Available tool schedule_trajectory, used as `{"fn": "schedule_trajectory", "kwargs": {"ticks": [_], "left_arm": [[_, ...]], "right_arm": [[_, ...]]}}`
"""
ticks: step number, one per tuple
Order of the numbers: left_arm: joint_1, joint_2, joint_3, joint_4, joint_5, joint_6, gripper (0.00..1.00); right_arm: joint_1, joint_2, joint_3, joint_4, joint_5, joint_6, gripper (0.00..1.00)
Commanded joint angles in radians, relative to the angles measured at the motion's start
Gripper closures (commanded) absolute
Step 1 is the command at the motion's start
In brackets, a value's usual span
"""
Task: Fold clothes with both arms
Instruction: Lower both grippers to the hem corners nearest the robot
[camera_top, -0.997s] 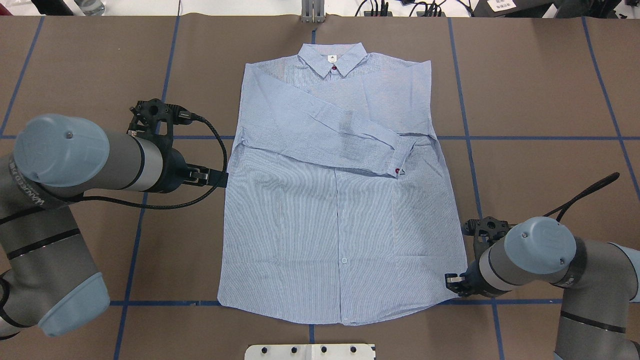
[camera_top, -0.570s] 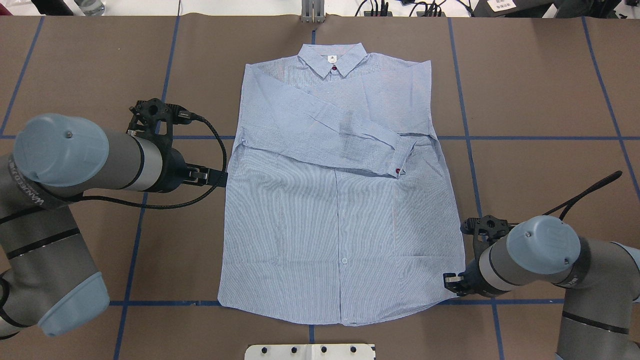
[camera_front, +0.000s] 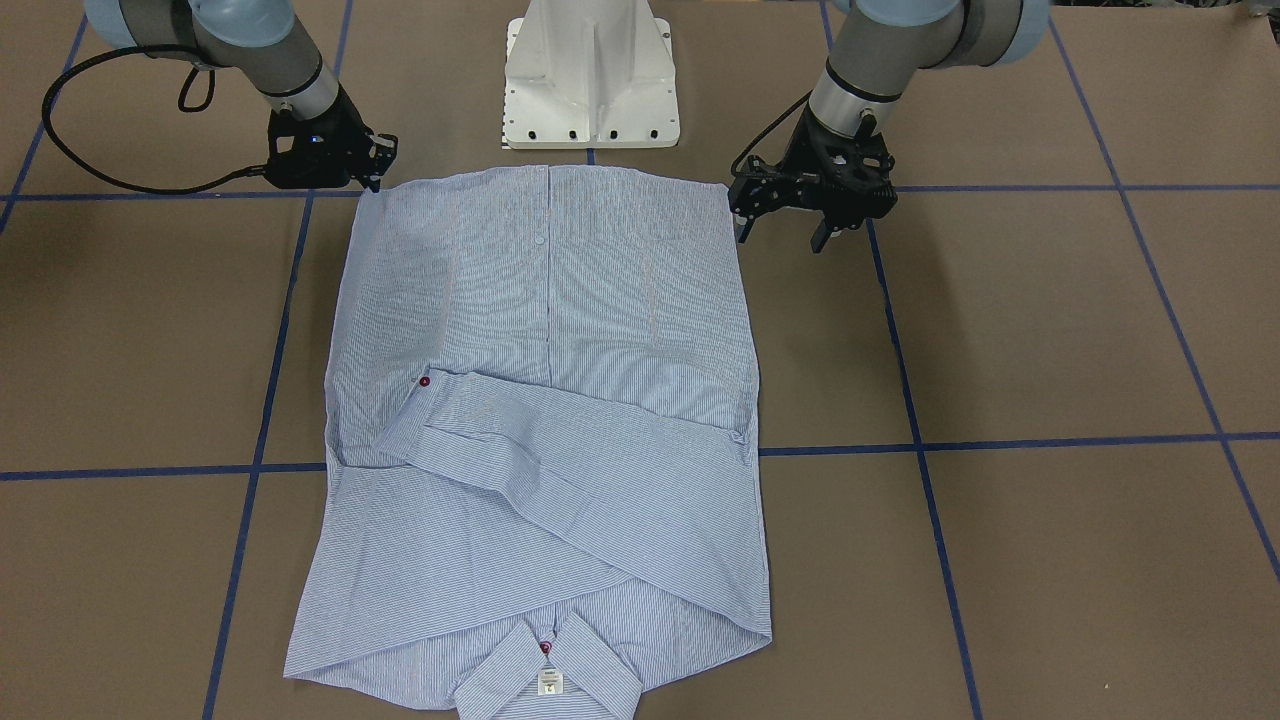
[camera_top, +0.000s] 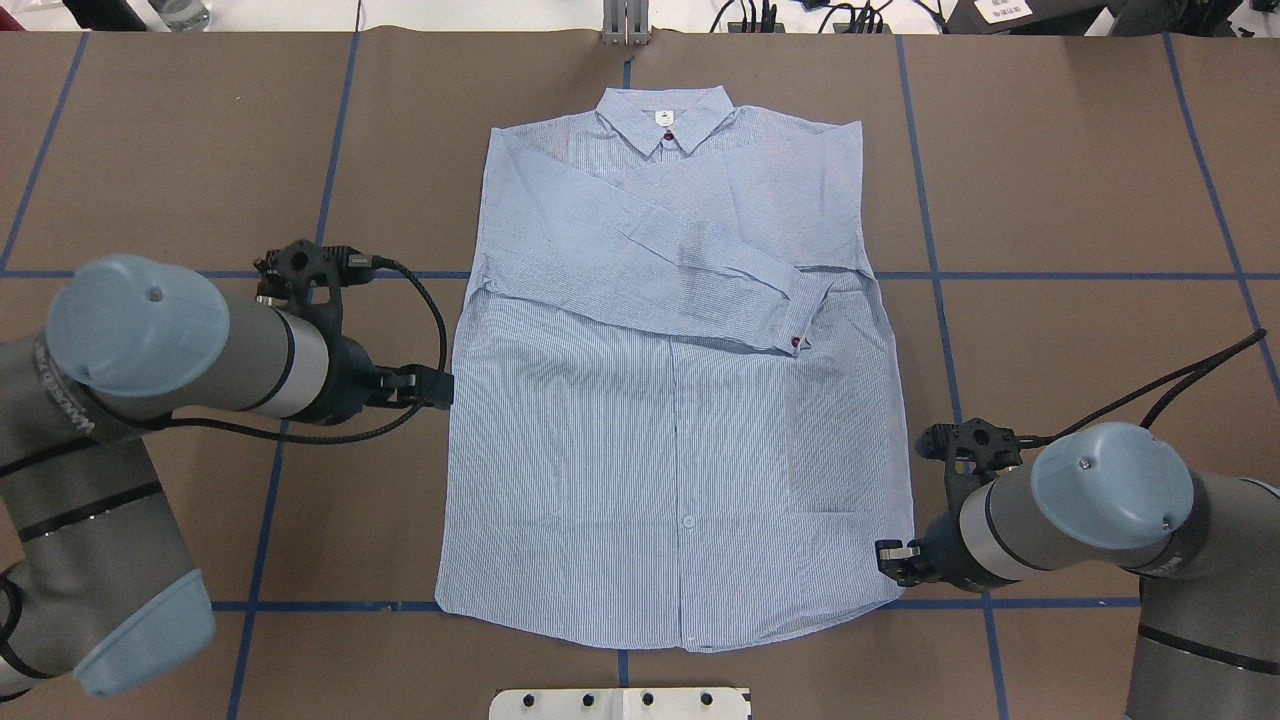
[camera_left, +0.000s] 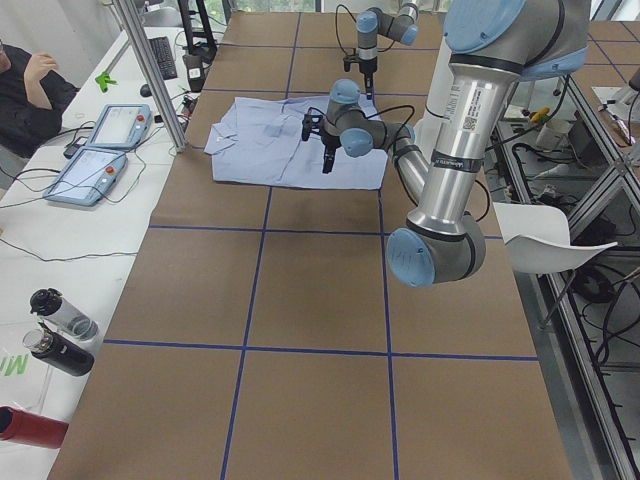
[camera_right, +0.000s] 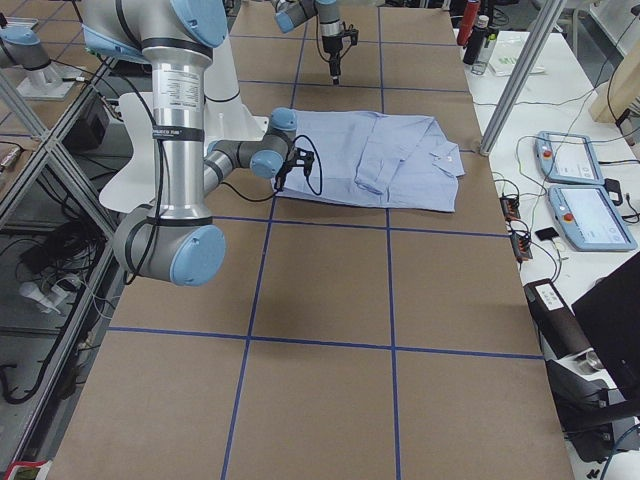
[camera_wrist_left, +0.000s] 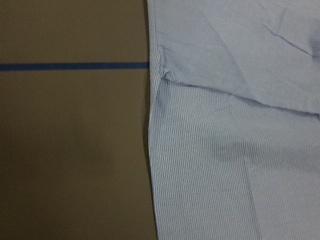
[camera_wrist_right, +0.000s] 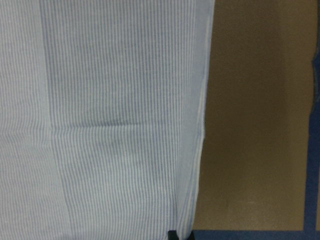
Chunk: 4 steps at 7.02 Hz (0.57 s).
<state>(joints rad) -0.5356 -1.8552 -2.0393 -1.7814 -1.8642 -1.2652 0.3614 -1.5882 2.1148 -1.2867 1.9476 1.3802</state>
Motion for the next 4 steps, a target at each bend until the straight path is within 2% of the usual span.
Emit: {"fn": "schedule_trajectory", "kwargs": {"ticks": [1, 2, 4], "left_arm": [[0.156, 0.036, 0.002, -0.001, 0.031, -0.220, 0.00], [0.220, 0.039, 0.007, -0.001, 0.061, -0.286, 0.01], [0.285, 0.040, 0.019, 0.000, 0.068, -0.354, 0.13]], "right_arm": [[0.025, 0.020, 0.025, 0.001, 0.001, -0.001, 1.00], [0.031, 0.036, 0.024, 0.001, 0.001, -0.001, 1.00], [0.036, 0.043, 0.024, 0.001, 0.001, 0.000, 1.00]]}}
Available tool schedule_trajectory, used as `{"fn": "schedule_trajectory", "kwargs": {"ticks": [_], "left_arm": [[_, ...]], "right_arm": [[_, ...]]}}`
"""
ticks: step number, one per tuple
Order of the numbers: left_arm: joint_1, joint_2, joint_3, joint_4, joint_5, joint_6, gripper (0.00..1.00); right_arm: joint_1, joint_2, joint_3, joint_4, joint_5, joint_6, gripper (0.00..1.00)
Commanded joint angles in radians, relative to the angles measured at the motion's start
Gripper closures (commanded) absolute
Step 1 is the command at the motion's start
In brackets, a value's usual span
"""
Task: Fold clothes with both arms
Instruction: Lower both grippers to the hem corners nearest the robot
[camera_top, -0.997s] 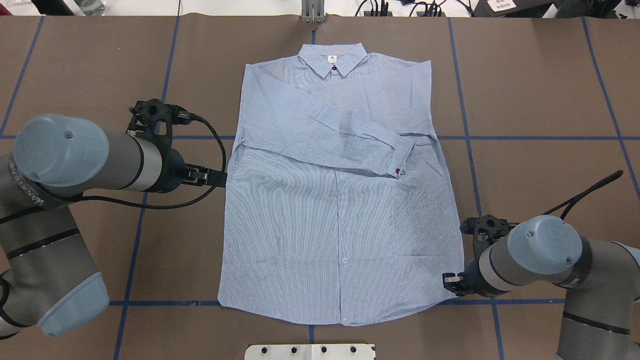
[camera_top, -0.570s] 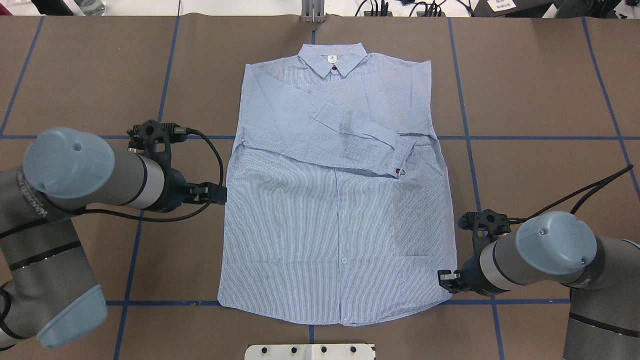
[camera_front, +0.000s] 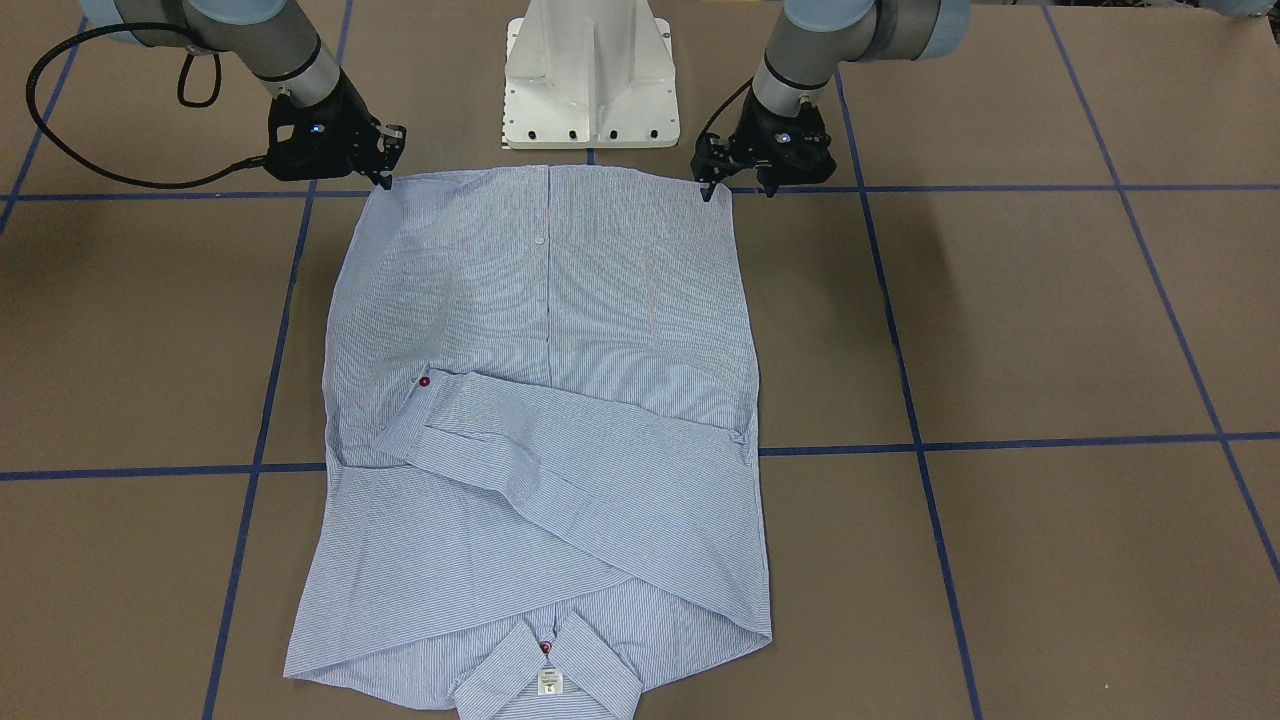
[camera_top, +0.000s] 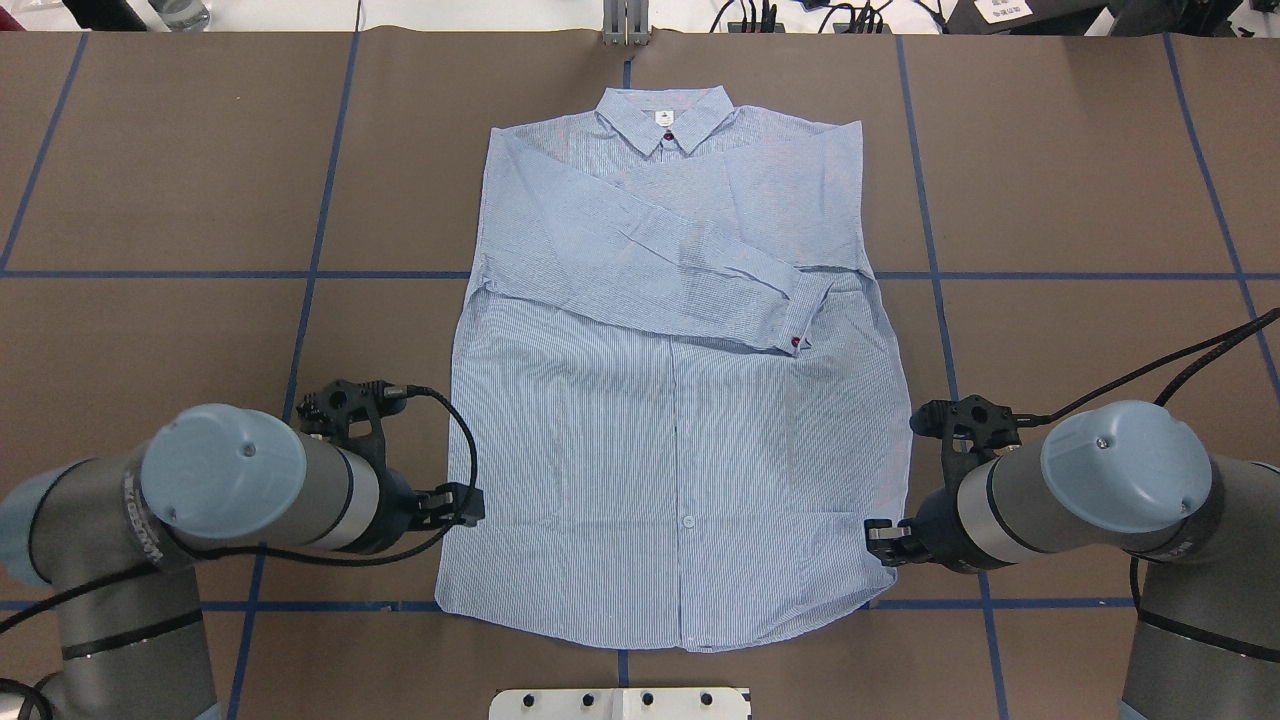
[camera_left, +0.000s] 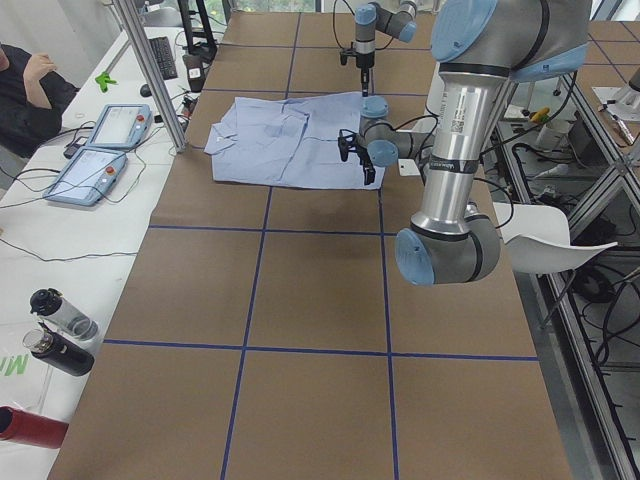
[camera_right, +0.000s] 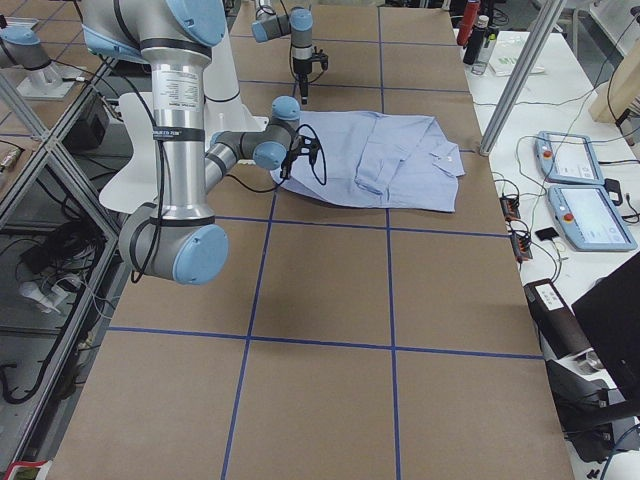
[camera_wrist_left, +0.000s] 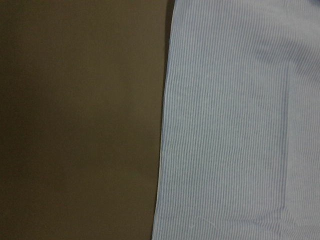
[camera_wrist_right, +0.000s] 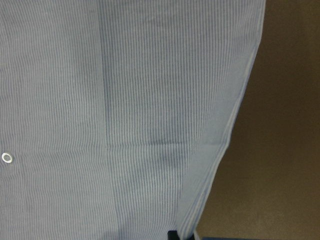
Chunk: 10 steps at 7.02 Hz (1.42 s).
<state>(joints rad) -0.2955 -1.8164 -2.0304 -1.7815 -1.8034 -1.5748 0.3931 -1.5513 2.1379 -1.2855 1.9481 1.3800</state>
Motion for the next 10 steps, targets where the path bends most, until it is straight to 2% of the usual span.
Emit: {"fn": "schedule_trajectory", "kwargs": {"ticks": [1, 4, 10], "left_arm": [[0.059, -0.001, 0.033, 0.001, 0.013, -0.056, 0.18], [0.061, -0.004, 0.047, 0.002, 0.021, -0.056, 0.32], [0.064, -0.015, 0.061, 0.047, 0.022, -0.057, 0.40]], "right_arm": [[0.004, 0.008, 0.001, 0.000, 0.000, -0.001, 1.00], [0.012, 0.008, 0.000, 0.000, 0.003, -0.001, 1.00], [0.038, 0.008, -0.001, 0.000, 0.028, -0.007, 1.00]]}}
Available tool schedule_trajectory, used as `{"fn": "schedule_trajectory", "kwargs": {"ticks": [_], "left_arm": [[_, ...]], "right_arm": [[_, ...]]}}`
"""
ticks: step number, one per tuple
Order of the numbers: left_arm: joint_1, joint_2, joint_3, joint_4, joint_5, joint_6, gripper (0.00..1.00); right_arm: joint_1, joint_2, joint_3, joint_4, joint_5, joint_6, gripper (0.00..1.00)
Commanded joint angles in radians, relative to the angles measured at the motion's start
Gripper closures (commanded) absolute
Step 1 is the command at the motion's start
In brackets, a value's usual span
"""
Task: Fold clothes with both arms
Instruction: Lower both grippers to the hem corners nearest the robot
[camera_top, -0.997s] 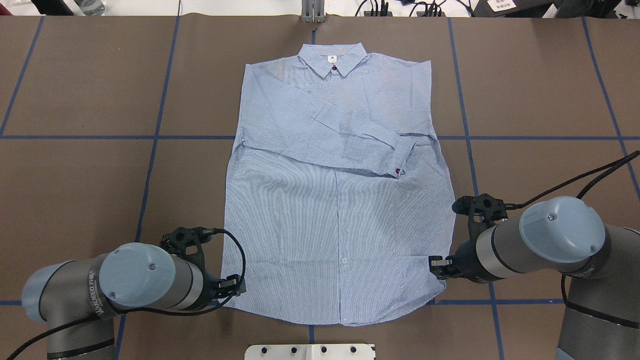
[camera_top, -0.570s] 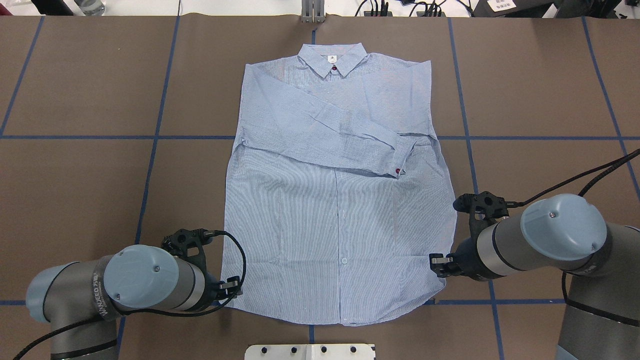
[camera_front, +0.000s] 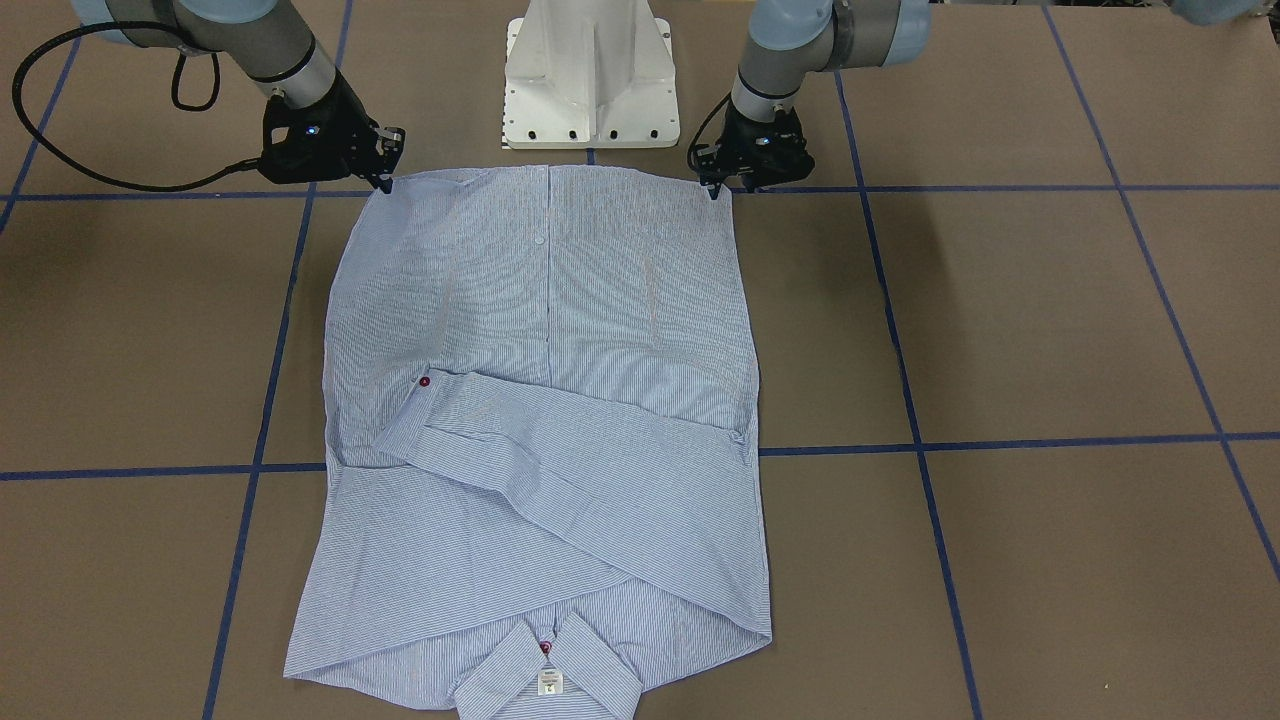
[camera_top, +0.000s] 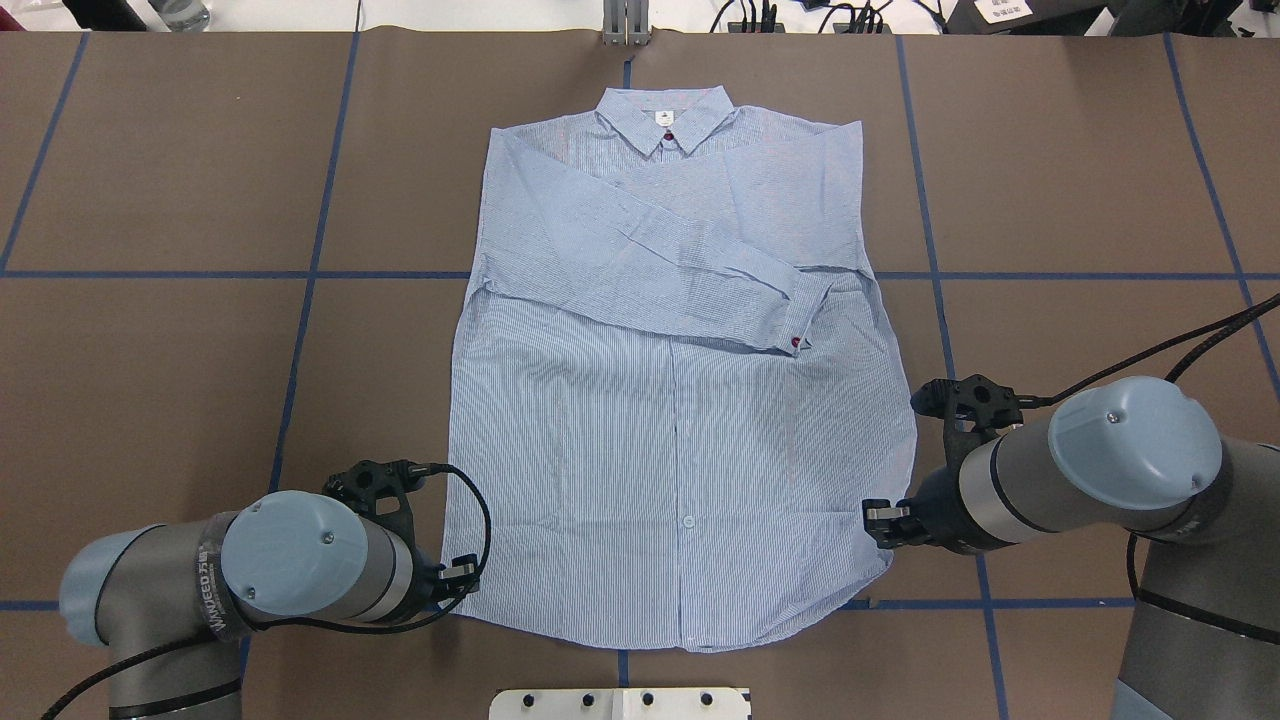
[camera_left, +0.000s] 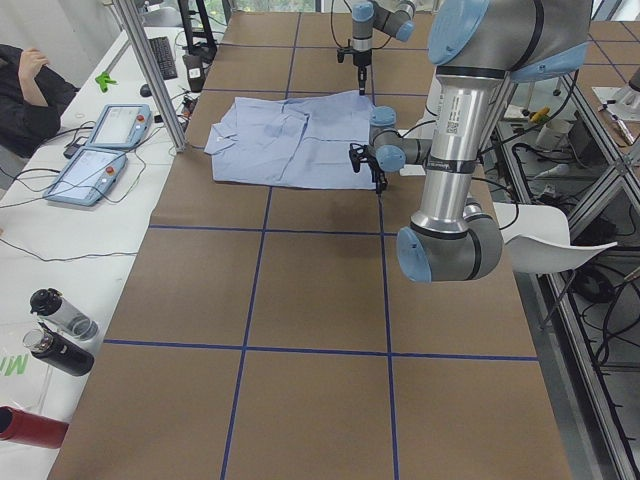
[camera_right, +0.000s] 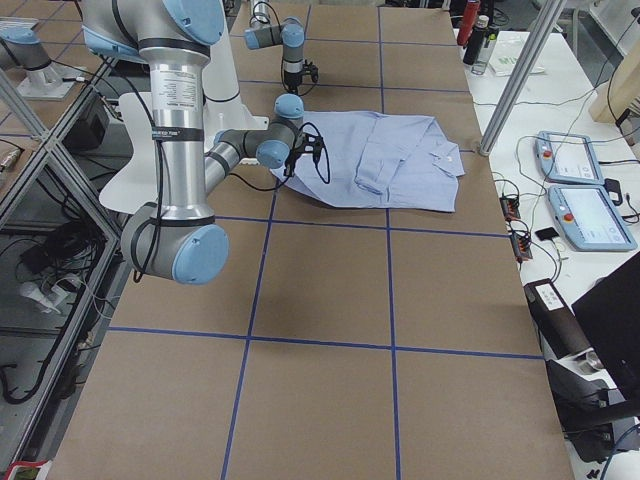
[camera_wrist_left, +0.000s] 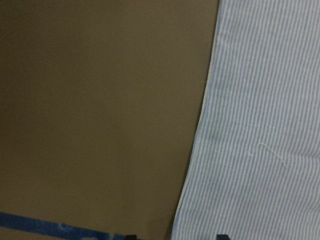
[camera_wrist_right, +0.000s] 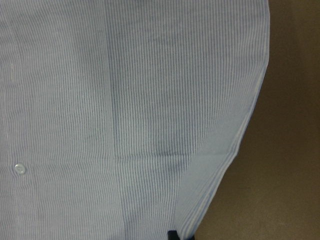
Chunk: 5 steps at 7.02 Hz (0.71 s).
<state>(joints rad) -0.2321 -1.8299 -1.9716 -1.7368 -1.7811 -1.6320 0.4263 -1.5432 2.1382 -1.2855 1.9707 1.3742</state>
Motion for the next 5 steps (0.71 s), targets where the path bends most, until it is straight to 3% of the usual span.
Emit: {"fn": "schedule_trajectory", "kwargs": {"ticks": [1, 5], "left_arm": [[0.000, -0.008, 0.007, 0.002, 0.000, 0.000, 0.40], [0.000, -0.032, 0.031, 0.002, -0.001, -0.023, 0.47]], "right_arm": [[0.006, 0.000, -0.001, 0.000, 0.007, -0.001, 1.00], [0.008, 0.000, 0.000, 0.000, 0.007, -0.001, 1.00]]}}
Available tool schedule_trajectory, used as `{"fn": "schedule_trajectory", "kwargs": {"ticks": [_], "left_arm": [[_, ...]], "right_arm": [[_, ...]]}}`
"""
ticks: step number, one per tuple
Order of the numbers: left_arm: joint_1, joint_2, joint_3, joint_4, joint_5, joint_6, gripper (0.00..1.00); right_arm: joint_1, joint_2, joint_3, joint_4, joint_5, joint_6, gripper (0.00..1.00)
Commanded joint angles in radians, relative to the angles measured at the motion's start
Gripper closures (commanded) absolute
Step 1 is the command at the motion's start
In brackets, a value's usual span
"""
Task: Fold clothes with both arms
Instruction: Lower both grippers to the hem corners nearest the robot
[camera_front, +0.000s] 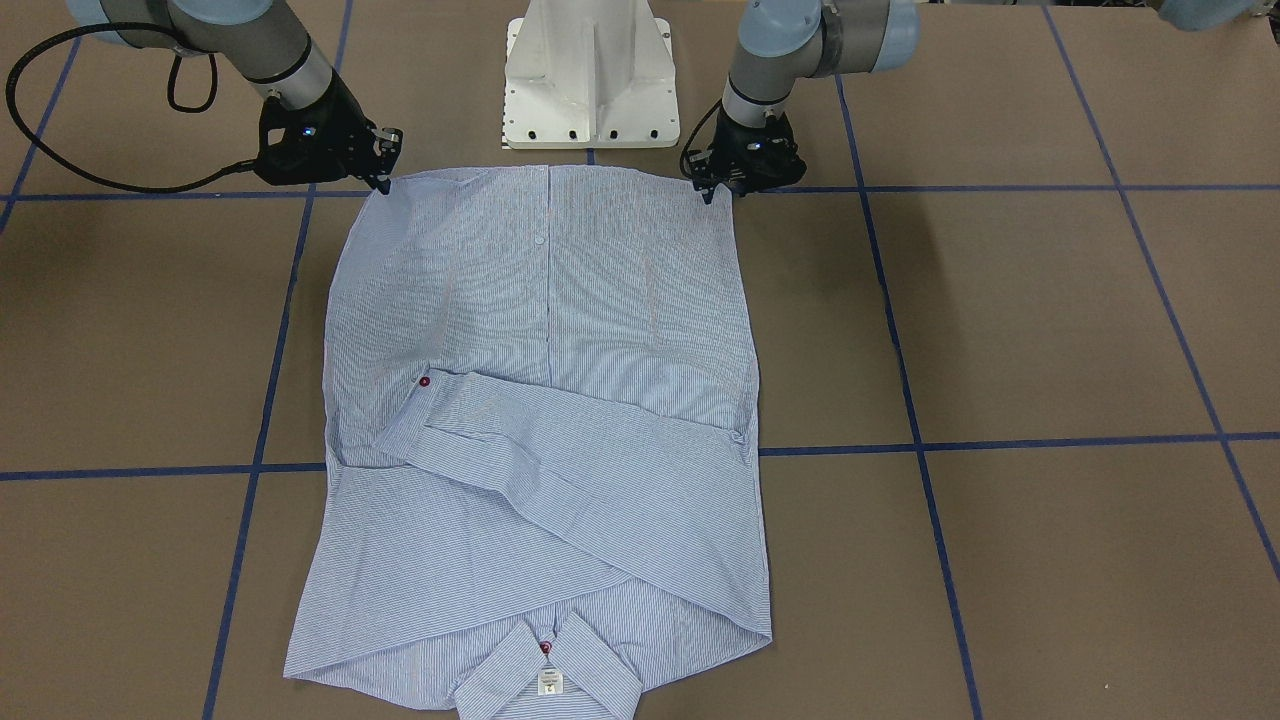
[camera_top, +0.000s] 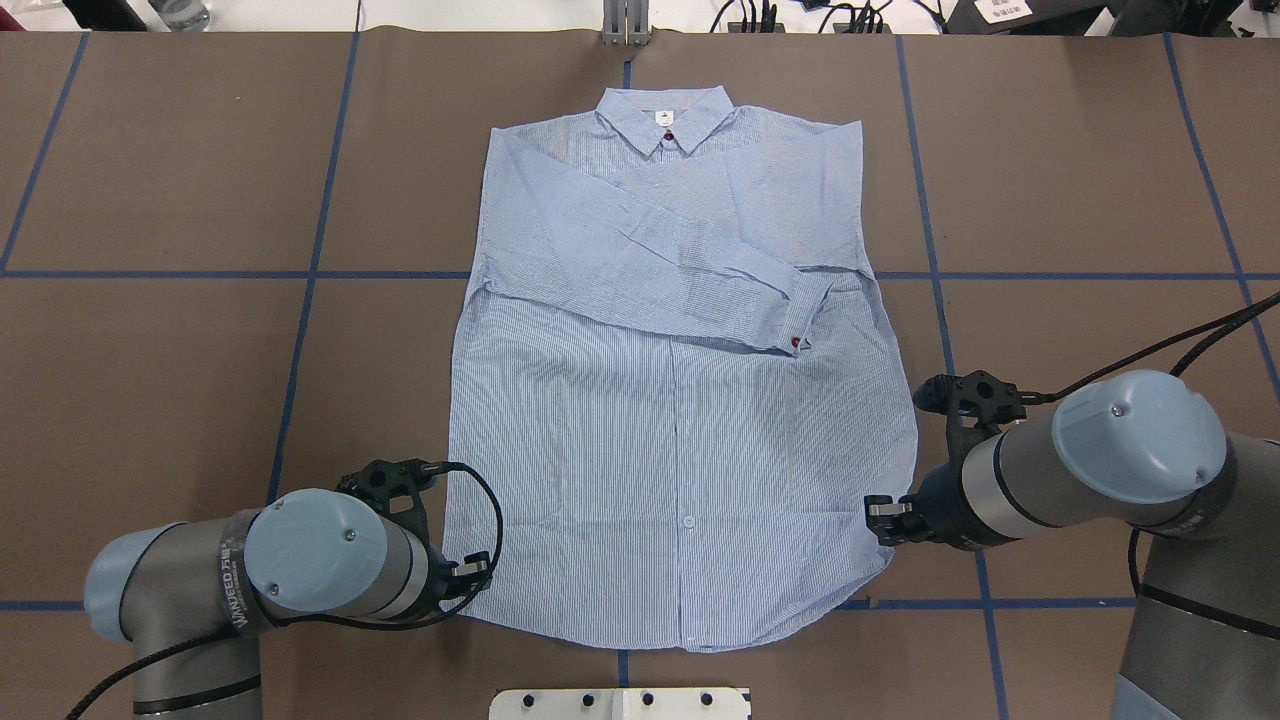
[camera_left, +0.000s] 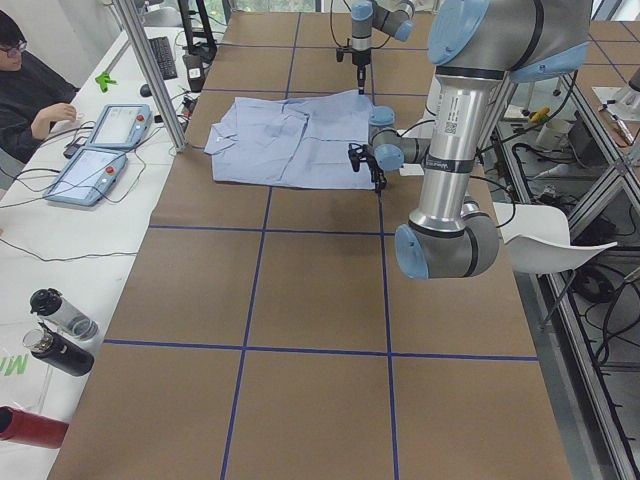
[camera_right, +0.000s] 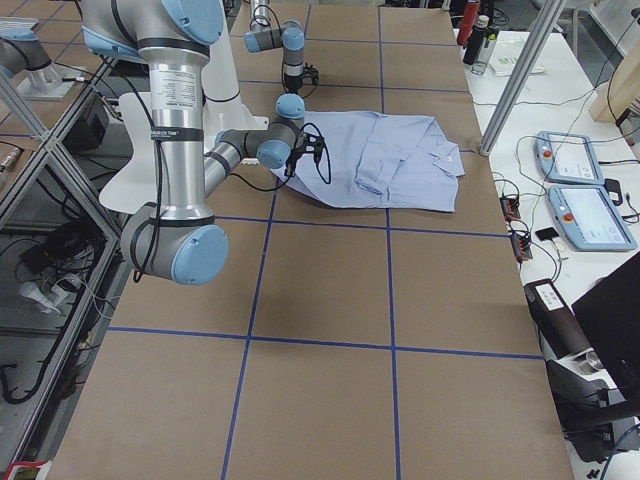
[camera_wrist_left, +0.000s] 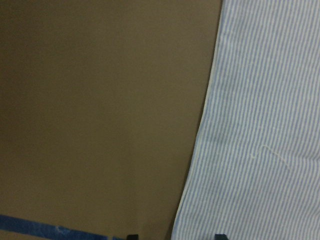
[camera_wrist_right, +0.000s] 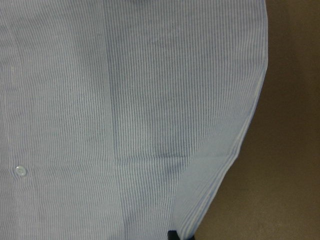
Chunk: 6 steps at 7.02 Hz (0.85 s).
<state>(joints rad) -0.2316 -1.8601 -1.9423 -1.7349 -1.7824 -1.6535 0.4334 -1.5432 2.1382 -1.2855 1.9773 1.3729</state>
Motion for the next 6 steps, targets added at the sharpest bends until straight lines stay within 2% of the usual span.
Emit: {"fn": "schedule_trajectory", "kwargs": {"ticks": [1, 4, 6], "left_arm": [[-0.002, -0.001, 0.002, 0.002, 0.001, -0.003, 0.52], [-0.002, 0.001, 0.000, 0.002, 0.000, -0.005, 0.63], [-0.002, 0.001, -0.003, 0.002, 0.000, -0.005, 0.77]], "right_arm": [[0.001, 0.000, 0.000, 0.000, 0.000, 0.000, 1.00], [0.004, 0.000, -0.001, 0.000, 0.000, 0.000, 1.00], [0.004, 0.000, -0.001, 0.000, 0.003, 0.000, 1.00]]}}
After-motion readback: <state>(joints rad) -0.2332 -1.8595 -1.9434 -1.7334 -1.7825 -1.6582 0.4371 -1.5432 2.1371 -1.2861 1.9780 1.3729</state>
